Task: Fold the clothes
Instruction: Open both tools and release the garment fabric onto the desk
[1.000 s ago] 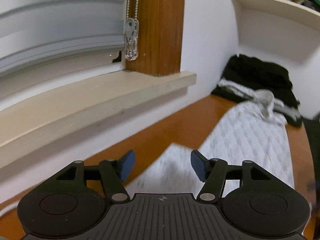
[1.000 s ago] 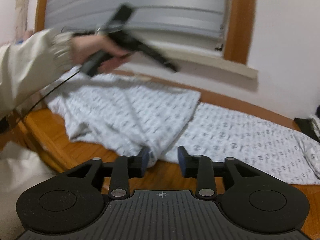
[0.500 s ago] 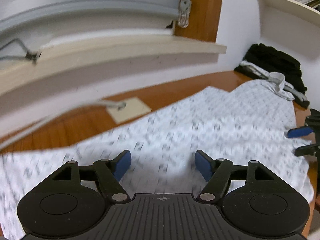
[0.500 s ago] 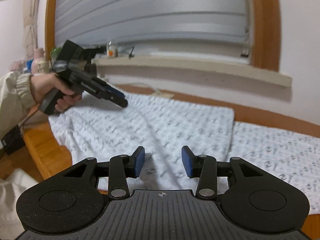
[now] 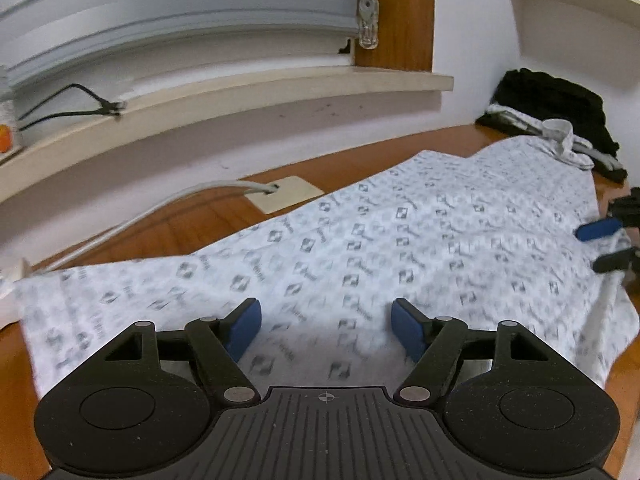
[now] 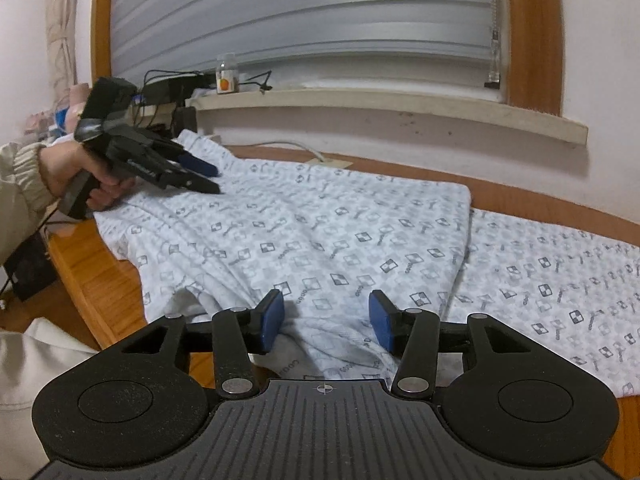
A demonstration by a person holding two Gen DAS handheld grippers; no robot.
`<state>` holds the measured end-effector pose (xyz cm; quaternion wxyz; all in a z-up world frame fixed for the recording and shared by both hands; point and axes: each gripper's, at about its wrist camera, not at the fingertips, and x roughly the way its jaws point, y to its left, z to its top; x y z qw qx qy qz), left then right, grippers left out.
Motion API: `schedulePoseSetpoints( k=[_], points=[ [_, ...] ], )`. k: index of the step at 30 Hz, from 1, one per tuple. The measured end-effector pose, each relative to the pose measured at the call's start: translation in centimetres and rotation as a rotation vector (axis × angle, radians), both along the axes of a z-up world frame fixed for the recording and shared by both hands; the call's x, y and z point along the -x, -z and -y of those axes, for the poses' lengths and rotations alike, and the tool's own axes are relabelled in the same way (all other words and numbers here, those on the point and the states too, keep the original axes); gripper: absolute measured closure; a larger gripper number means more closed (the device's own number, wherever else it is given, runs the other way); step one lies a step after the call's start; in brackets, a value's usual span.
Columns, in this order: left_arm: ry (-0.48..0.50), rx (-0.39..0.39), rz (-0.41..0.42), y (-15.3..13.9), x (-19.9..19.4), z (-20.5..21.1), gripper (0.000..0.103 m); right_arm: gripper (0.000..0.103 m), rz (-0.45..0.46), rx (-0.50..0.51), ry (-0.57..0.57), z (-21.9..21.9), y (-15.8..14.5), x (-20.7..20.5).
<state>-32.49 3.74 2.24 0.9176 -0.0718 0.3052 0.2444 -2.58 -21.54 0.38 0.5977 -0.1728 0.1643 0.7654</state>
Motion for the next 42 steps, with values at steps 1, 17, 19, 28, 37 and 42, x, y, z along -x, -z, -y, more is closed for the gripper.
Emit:
schedulePoseSetpoints(
  k=[1, 17, 19, 28, 37, 42],
  points=[
    [-0.008, -0.007, 0.004, -0.1, 0.6, 0.2, 0.028, 0.054, -0.003, -0.001, 0.002, 0.1, 0.0, 0.0],
    [0.058, -0.221, 0.021, -2.3, -1.6, 14.3, 0.089, 0.051, 0.023, -0.042, 0.08, 1.5, 0.2, 1.3],
    [0.098, -0.226, 0.025, -2.5, -2.7, 16.2, 0.089, 0.05, -0.009, -0.035, 0.088, 1.4, 0.4, 1.0],
    [0.243, -0.193, -0.029, -0.5, -7.1, 22.2, 0.088, 0.049, -0.021, -0.063, 0.098, 1.8, 1.0, 1.0],
    [0.252, -0.2, -0.007, -0.8, -7.4, 22.9, 0.064, 0.049, -0.027, -0.074, 0.107, 1.9, 1.1, 1.1],
    [0.254, -0.191, -0.026, -0.2, -8.3, 22.8, 0.076, 0.049, -0.029, -0.08, 0.114, 2.0, 1.2, 1.2]
  ],
)
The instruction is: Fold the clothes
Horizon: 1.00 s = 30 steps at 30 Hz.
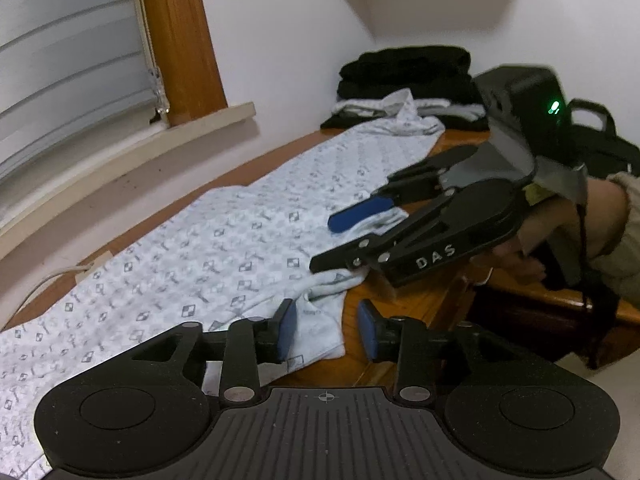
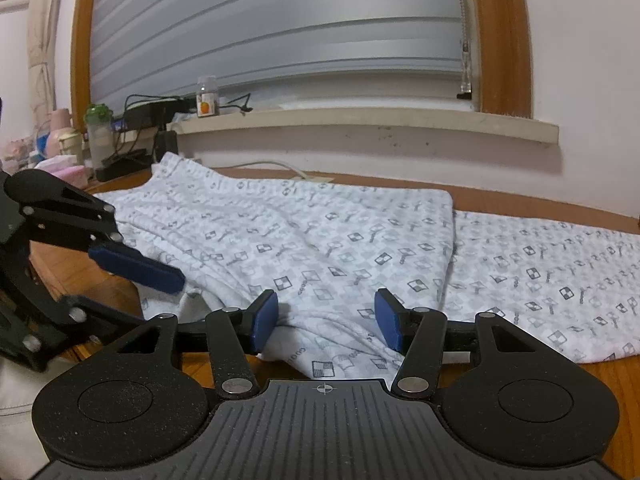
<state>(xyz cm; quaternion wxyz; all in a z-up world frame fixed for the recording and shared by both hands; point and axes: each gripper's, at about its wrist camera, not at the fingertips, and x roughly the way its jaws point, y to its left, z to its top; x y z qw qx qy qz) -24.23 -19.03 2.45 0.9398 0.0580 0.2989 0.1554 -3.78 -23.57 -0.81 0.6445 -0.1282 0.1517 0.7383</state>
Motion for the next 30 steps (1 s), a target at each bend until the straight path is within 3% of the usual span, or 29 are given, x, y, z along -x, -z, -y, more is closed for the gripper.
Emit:
schedulePoseSetpoints(
  k=[3, 11, 16, 20, 23, 25, 27, 30],
  points=[
    [0.008, 0.006, 0.004, 0.3, 0.2, -0.1, 0.097, 0.049, 0.0, -0.001, 0.001, 0.1, 0.0, 0.0],
    [0.013, 0.046, 0.024, -0.1, 1.8, -0.2, 0.099, 0.049, -0.002, -0.002, 0.003, 0.2, 0.0, 0.0],
    [-0.053, 0.097, 0.095, -1.4, 5.3, -2.4, 0.1, 0.049, -0.003, -0.001, 0.003, 0.2, 0.0, 0.0],
    [-0.223, 0.083, 0.148, -2.6, 10.2, -5.7, 0.096, 0.048, -0.006, -0.005, 0.004, 0.2, 0.1, -0.1],
    [-0.409, 0.082, 0.189, -3.1, 14.9, -9.4, 0.093, 0.048, -0.006, -0.007, 0.007, 0.3, 0.1, 0.0],
    [-0.546, 0.064, 0.204, -3.0, 17.9, -11.5, 0.076, 0.048, -0.007, -0.009, 0.008, 0.3, 0.1, 0.0],
    [-0.659, 0.054, 0.213, -2.6, 20.4, -13.3, 0.066, 0.048, -0.008, -0.011, 0.008, 0.4, 0.1, 0.0],
    [-0.704, 0.105, 0.239, -2.1, 22.6, -15.0, 0.066, 0.048, -0.006, -0.012, 0.009, 0.4, 0.1, 0.1]
  ],
)
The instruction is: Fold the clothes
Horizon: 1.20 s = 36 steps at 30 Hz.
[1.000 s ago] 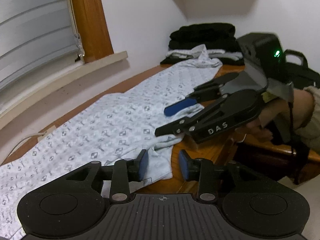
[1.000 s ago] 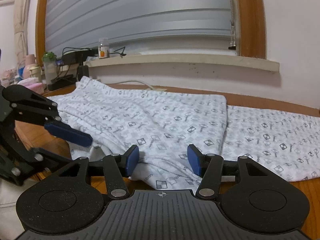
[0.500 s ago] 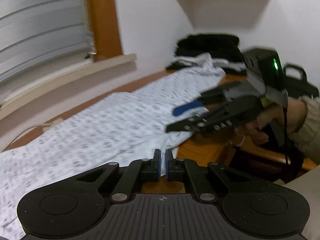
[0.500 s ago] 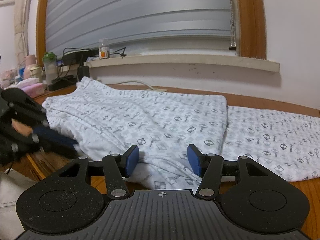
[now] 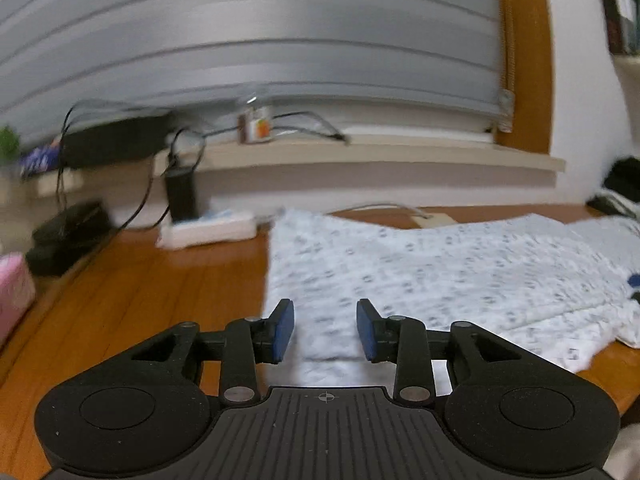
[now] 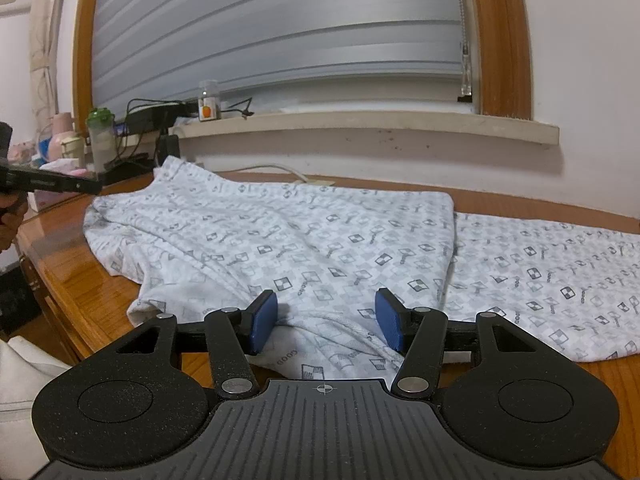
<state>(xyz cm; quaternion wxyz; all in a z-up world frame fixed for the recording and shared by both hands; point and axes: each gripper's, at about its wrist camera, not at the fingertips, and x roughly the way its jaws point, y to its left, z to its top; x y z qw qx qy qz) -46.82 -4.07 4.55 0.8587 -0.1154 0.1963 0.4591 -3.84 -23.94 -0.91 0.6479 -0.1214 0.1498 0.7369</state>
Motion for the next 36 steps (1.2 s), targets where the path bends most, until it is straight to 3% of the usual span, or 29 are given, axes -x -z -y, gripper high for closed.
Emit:
schedulePoseSetpoints(
  k=[4, 5, 7, 8, 12, 14, 18, 20, 22, 24, 29, 31, 36],
  points=[
    [0.034, 0.033, 0.012, 0.8, 0.0, -0.9, 0.069, 0.048, 0.004, -0.001, 0.0, 0.0, 0.0, 0.0],
    [0.033, 0.033, -0.002, 1.0, -0.3, -1.1, 0.073, 0.048, 0.004, -0.002, 0.0, 0.0, 0.0, 0.1],
    [0.02, 0.016, -0.03, 1.4, -0.4, -1.2, 0.095, 0.048, 0.006, -0.005, 0.0, 0.0, 0.0, 0.1],
    [0.024, 0.008, -0.046, 1.6, -0.4, -1.3, 0.096, 0.048, 0.006, -0.008, 0.001, 0.1, 0.0, 0.1],
    [0.04, 0.025, -0.069, 2.3, 0.3, -1.5, 0.098, 0.047, -0.012, -0.006, 0.013, 0.1, -0.1, 0.3],
    [0.033, 0.029, -0.061, 2.2, 0.7, -1.7, 0.098, 0.038, -0.015, 0.009, -0.006, 0.0, -0.3, 0.6],
    [0.011, 0.024, -0.024, 1.4, 1.0, -1.4, 0.096, 0.038, 0.017, 0.024, -0.008, 0.0, -0.7, 0.9],
    [-0.009, -0.002, -0.025, 0.7, 0.8, -1.1, 0.09, 0.038, -0.022, 0.022, -0.012, 0.4, -0.8, 0.1],
    [0.006, -0.023, -0.014, 0.1, 0.2, -0.8, 0.07, 0.038, -0.054, 0.015, 0.001, 1.0, -0.9, -0.9],
    [0.035, -0.038, -0.002, -0.4, -0.7, -0.5, 0.058, 0.038, -0.067, 0.008, 0.031, 1.7, -1.0, -1.8],
    [0.177, -0.059, -0.03, -1.2, -6.2, -0.7, 0.053, 0.038, -0.183, -0.002, 0.084, 2.8, -1.3, -4.5],
    [0.239, -0.073, -0.045, -1.5, -9.3, -1.1, 0.046, 0.038, -0.176, -0.009, 0.1, 2.7, -1.7, -4.8],
    [0.398, -0.093, -0.07, -2.0, -17.4, -1.9, 0.043, 0.059, -0.173, 0.012, 0.065, -0.1, -2.8, -6.3]
  ],
)
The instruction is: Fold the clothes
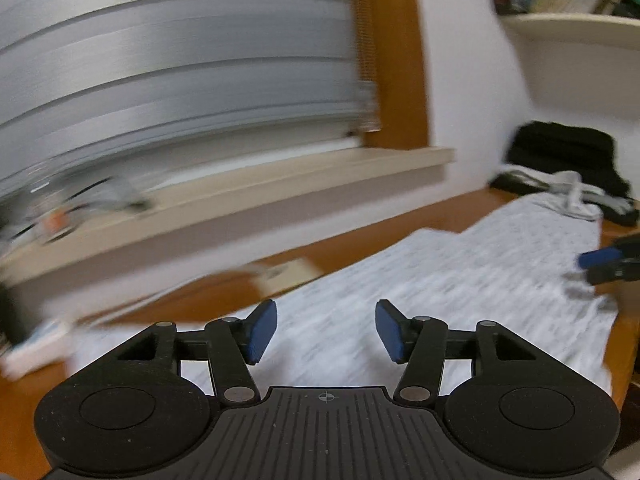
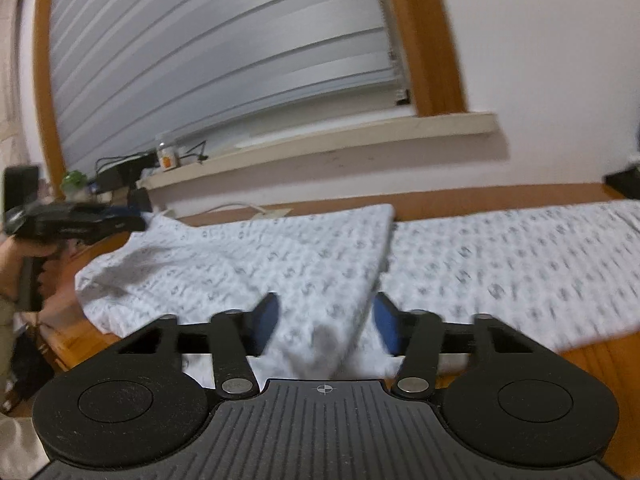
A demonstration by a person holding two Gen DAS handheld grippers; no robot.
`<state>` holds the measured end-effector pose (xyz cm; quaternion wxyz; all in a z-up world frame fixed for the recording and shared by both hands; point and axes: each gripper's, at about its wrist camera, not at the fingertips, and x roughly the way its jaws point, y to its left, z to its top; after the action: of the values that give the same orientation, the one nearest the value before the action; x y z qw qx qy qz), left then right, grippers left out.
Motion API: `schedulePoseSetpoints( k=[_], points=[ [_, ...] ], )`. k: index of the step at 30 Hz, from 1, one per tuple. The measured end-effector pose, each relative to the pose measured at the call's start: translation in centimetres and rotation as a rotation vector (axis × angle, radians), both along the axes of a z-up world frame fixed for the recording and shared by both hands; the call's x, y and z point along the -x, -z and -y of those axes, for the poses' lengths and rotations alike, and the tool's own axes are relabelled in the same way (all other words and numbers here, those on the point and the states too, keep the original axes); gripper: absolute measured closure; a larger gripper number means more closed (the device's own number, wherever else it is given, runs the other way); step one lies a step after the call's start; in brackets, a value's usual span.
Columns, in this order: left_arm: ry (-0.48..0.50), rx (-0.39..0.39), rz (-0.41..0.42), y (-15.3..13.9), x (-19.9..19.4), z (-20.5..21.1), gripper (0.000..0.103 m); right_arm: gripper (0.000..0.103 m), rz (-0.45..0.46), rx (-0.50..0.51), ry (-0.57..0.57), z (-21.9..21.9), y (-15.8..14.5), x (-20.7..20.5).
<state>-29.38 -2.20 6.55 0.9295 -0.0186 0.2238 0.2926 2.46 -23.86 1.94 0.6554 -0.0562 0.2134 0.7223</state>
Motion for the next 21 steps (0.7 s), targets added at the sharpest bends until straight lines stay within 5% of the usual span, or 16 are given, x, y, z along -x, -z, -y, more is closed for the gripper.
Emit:
schedulePoseSetpoints(
  k=[7, 17, 18, 20, 21],
  points=[
    [0.084, 0.025, -0.028, 1.3, -8.0, -1.1, 0.037, 0.059, -0.07, 0.132, -0.049, -9.5, -1.4, -4.5],
    [0.071, 0.165, -0.004, 4.0, -8.6, -4.4, 0.037, 0.059, -0.18, 0.254, -0.053, -16.9, 0.1, -6.9],
    [0.071, 0.177, -0.007, 4.2, -8.7, -4.6, 0.037, 0.062, -0.185, 0.255, -0.054, -17.3, 0.1, -6.9],
    [0.06, 0.199, -0.012, 4.3, -8.6, -4.9, 0.037, 0.097, -0.176, 0.249, -0.07, -17.7, 0.0, -6.4],
    [0.057, 0.196, 0.001, 4.3, -8.5, -4.9, 0.036, 0.098, -0.159, 0.234, -0.076, -17.7, -0.3, -6.0]
  ],
)
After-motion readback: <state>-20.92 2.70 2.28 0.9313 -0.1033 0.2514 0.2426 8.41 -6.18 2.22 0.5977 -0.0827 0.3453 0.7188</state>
